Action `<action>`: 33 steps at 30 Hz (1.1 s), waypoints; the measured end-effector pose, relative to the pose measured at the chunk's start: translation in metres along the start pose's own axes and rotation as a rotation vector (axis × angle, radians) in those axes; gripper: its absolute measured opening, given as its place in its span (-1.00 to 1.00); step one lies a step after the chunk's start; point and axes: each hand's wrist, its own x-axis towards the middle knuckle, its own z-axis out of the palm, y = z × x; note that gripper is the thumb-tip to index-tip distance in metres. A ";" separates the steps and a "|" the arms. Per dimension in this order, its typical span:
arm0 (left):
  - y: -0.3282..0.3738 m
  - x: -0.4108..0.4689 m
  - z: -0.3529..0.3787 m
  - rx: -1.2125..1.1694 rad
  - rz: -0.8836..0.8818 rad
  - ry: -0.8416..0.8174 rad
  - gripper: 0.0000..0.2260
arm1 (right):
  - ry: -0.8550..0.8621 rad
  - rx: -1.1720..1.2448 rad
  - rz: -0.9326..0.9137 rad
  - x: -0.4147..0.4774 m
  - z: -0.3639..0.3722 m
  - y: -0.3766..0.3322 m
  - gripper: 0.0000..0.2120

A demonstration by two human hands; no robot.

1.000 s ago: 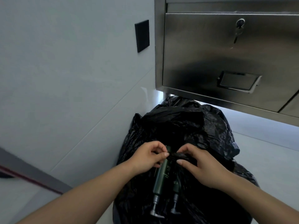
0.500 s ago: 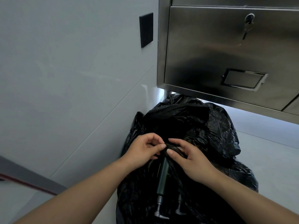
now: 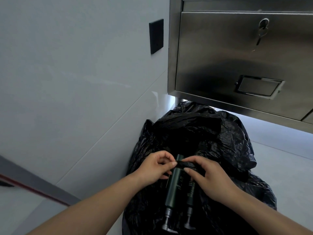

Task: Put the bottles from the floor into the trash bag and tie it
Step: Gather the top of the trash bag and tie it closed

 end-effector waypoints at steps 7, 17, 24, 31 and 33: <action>-0.020 0.020 -0.046 0.571 0.249 0.343 -0.84 | 0.089 0.034 0.093 0.007 -0.003 0.014 -0.85; -0.063 0.051 -0.059 0.755 0.025 0.479 -0.35 | 0.273 -0.039 0.136 0.004 -0.011 0.029 -0.77; -0.074 0.058 -0.054 0.720 0.132 0.340 -0.45 | 0.342 -0.113 0.208 -0.018 -0.022 0.030 -0.83; -0.008 0.056 -0.033 0.664 0.379 0.274 -0.58 | 0.443 -0.307 0.147 -0.035 -0.081 0.015 -0.82; 0.028 0.050 -0.018 0.678 0.422 0.256 -0.63 | 0.492 -0.345 0.117 -0.038 -0.107 0.001 -0.83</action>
